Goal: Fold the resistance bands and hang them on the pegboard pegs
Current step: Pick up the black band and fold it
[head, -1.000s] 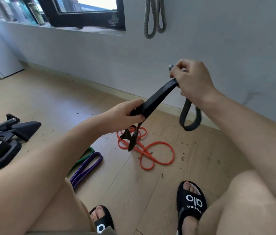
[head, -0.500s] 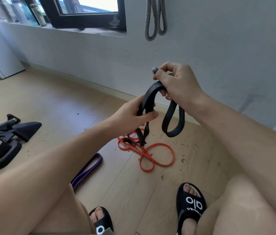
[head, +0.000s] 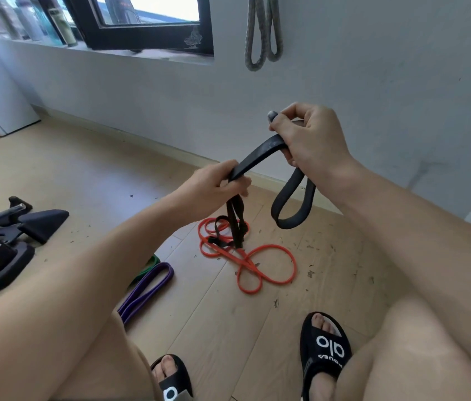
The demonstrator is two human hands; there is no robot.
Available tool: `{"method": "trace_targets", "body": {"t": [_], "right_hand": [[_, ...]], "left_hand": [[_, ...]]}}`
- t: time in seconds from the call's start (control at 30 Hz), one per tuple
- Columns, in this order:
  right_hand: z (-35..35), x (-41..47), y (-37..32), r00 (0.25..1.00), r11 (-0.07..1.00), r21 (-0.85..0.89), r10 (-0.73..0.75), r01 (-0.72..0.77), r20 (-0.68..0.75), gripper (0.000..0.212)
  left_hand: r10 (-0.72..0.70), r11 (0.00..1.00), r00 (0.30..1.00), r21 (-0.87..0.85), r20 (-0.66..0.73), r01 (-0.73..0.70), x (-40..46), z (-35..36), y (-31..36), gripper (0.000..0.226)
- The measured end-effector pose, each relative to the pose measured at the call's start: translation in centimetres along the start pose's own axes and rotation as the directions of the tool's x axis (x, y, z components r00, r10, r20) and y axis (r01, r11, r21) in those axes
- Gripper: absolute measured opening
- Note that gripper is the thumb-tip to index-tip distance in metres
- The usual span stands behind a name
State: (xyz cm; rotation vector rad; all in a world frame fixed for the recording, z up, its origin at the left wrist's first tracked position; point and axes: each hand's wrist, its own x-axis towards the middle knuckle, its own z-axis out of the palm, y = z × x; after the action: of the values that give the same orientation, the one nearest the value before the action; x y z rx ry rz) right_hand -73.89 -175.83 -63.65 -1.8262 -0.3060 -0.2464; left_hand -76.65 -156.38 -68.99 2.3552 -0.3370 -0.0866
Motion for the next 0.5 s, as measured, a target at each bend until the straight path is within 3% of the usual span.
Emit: {"method": "trace_targets", "body": {"t": [0.1,0.23,0.37,0.5], "right_hand": [[-0.6,0.3,0.4,0.999,1.000,-0.028,0.009,-0.011,-0.041,0.027],[-2.4,1.0,2.4,0.997,0.986,-0.155,0.063,-0.070,-0.046,0.028],[-3.1,0.7,4.2,0.968,0.893,-0.426,0.217,-0.145,0.125,0.031],[-2.0,0.0,4.7,0.860,0.761,-0.626,0.424,-0.170,0.282,0.034]], "left_hand": [[-0.003,0.998,0.997,-0.070,0.074,0.008,-0.3,-0.8,-1.0,0.014],[0.060,0.996,0.998,-0.071,-0.001,-0.060,-0.9,-2.3,-0.9,0.019],[0.101,0.991,0.995,-0.089,-0.026,-0.103,-1.3,-2.6,-0.7,0.018],[0.109,0.987,0.994,-0.117,-0.020,-0.110,-1.3,-2.3,-0.2,0.024]]}}
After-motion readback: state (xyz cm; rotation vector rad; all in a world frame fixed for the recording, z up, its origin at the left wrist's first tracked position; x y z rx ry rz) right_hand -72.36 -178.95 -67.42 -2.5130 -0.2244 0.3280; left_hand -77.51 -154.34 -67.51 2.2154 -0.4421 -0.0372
